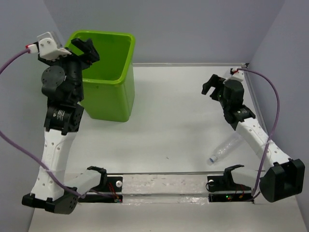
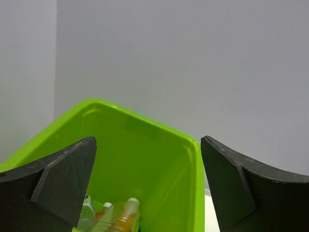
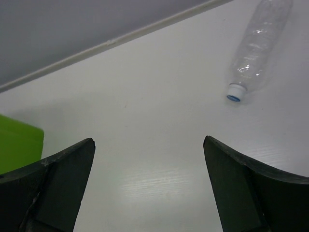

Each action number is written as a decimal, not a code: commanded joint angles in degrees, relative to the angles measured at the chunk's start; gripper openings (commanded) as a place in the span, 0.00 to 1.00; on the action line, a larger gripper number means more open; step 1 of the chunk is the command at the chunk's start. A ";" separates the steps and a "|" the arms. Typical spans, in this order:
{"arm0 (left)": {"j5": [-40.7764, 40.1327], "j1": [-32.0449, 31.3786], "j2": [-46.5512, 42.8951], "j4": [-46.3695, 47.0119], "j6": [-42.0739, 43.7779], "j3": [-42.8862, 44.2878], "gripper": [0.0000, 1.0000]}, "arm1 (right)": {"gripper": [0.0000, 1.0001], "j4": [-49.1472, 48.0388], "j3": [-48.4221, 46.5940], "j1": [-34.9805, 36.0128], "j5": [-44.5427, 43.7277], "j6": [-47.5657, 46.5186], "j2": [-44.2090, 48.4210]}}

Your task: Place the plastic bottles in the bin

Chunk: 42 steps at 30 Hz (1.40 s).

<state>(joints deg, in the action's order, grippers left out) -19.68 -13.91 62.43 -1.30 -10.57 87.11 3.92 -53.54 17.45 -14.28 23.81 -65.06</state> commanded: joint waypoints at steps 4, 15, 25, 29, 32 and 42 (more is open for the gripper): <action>10.48 -0.15 -7.83 -1.51 -4.63 -3.78 0.99 | 1.00 -5.86 -8.75 -12.87 4.87 3.95 -11.63; 57.19 -3.66 -29.35 -8.19 -6.83 -27.76 0.99 | 1.00 1.07 -34.33 -21.67 -1.80 2.47 -41.18; 69.07 -3.67 -44.85 -2.39 -12.47 -49.75 0.99 | 1.00 17.05 -65.44 -24.13 -4.61 0.00 -70.25; 69.96 -3.75 -44.24 -2.39 -10.09 -53.17 0.99 | 0.99 20.25 -72.23 -25.27 -3.48 2.11 -75.91; 67.59 -3.84 -43.89 -1.17 -10.70 -55.47 0.99 | 0.85 20.16 -73.20 -25.28 -2.51 3.08 -76.97; 67.50 -3.75 -43.63 0.86 -11.93 -56.96 0.99 | 0.43 -13.14 -36.48 -18.87 5.92 5.37 -46.88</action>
<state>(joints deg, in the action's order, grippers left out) 46.94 -17.56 18.22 -3.90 -21.21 30.37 8.12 -96.82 -6.90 -13.15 28.64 -125.93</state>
